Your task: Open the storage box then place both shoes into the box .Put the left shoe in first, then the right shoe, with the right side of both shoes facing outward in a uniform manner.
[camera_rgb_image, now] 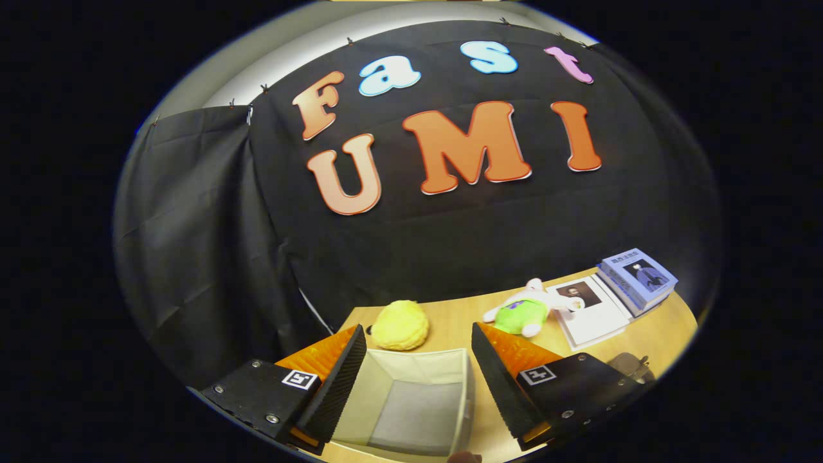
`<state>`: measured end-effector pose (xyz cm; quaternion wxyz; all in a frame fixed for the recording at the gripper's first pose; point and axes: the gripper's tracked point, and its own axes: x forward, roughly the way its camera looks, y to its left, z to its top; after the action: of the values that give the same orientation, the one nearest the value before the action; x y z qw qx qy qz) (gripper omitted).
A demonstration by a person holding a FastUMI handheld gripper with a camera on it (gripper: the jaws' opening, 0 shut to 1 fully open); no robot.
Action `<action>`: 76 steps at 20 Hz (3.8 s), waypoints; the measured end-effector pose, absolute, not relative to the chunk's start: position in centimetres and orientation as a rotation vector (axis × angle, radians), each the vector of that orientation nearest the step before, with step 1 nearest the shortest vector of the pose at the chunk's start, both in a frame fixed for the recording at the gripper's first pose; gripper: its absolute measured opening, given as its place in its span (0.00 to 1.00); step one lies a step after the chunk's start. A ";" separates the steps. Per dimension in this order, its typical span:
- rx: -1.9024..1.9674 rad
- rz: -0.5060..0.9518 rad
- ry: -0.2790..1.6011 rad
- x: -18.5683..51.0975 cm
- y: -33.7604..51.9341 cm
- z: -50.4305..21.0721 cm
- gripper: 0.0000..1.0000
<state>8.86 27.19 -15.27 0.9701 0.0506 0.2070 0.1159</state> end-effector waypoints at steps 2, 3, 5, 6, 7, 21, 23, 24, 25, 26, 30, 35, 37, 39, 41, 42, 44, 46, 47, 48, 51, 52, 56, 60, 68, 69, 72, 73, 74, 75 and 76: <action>0.082 0.179 0.409 9.1 23.3 -16.0 0.98; 0.072 0.156 0.407 9.0 21.3 -16.5 0.98; 0.056 0.103 0.415 8.7 17.5 -17.9 0.98; 0.056 0.081 0.422 8.5 15.8 -18.7 0.98; 0.059 0.059 0.431 8.0 14.3 -19.5 0.98; 0.080 -0.092 0.647 2.7 4.7 -35.6 0.84; 0.080 -0.096 0.676 1.9 4.5 -36.9 0.81; 0.073 -0.099 0.688 1.3 4.2 -37.4 0.80; 0.063 -0.102 0.698 1.0 4.0 -37.8 0.77; 0.049 -0.107 0.705 1.0 3.8 -38.2 0.76; 0.025 -0.108 0.754 1.3 4.0 -40.1 0.56; 0.027 -0.101 0.857 1.4 5.0 -43.2 0.32; 0.025 -0.141 0.860 1.4 4.3 -43.4 0.11; 0.039 -0.150 0.857 1.4 4.5 -43.2 0.02; 0.059 -0.157 0.844 1.5 4.7 -42.5 0.01; 0.068 -0.157 0.834 1.7 5.0 -41.9 0.01; 0.072 -0.158 0.821 2.0 5.1 -40.5 0.01; 0.109 -0.147 0.804 2.7 6.0 -38.8 0.01; 0.131 -0.139 0.793 3.3 6.4 -37.7 0.01; 0.147 -0.132 0.777 3.8 6.8 -36.4 0.01; 0.171 -0.111 0.731 5.1 8.7 -32.0 0.01; 0.185 -0.094 0.711 5.5 9.8 -30.2 0.01; 0.239 -0.008 0.642 7.2 15.5 -23.4 0.01; 0.280 0.074 0.620 7.6 21.8 -21.0 0.01; 0.321 0.150 0.744 5.1 33.2 -26.4 0.01; 0.314 0.144 0.762 4.8 34.0 -27.6 0.01; 0.308 0.090 0.798 4.5 35.1 -30.9 0.01; 0.313 0.074 0.809 4.5 35.5 -31.8 0.01; 0.315 0.072 0.824 4.2 36.0 -32.6 0.01; 0.319 0.068 0.829 4.2 36.5 -33.0 0.01; 0.322 0.067 0.831 4.0 37.0 -33.2 0.01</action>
<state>3.98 37.00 -33.22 0.9018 0.1556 0.4018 0.0324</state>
